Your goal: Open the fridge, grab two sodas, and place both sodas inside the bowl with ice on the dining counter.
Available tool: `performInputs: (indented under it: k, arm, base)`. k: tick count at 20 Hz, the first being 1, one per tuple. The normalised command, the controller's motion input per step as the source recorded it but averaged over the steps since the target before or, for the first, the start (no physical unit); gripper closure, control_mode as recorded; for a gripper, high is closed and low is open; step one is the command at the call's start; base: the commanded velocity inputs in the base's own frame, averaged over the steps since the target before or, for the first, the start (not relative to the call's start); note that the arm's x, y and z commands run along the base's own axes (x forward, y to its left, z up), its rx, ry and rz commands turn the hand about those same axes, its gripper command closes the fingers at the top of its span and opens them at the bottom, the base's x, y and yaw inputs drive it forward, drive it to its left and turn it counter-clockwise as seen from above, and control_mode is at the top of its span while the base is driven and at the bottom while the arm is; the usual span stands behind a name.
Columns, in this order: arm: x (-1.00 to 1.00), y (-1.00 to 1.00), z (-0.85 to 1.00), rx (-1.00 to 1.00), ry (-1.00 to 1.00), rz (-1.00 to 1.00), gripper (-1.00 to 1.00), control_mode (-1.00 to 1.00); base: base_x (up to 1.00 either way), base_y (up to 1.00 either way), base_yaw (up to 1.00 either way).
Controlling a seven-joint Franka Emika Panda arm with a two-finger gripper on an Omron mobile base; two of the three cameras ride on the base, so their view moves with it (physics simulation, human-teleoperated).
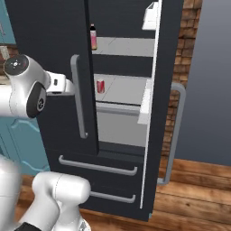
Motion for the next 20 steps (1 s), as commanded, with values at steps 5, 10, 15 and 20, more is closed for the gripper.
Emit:
performInputs:
  k: [5,10,15,20]
  arm:
    - [0.62,0.16,0.0,0.0,0.0,-0.01,-1.0,-1.0]
    - [0.43,0.16,-0.13,0.0,-0.01,-0.04,-1.0,-1.0]
    - [0.31,0.0,-0.16,0.0,-0.05,-0.06,-1.0,-1.0]
    - [0.48,0.0,-0.14,0.0,-0.04,-0.04,-1.0,-1.0]
  base:
    - [0.0,0.0,0.0]
    - [0.0,0.0,0.0]
    - [0.0,0.0,0.0]
    - [0.0,0.0,0.0]
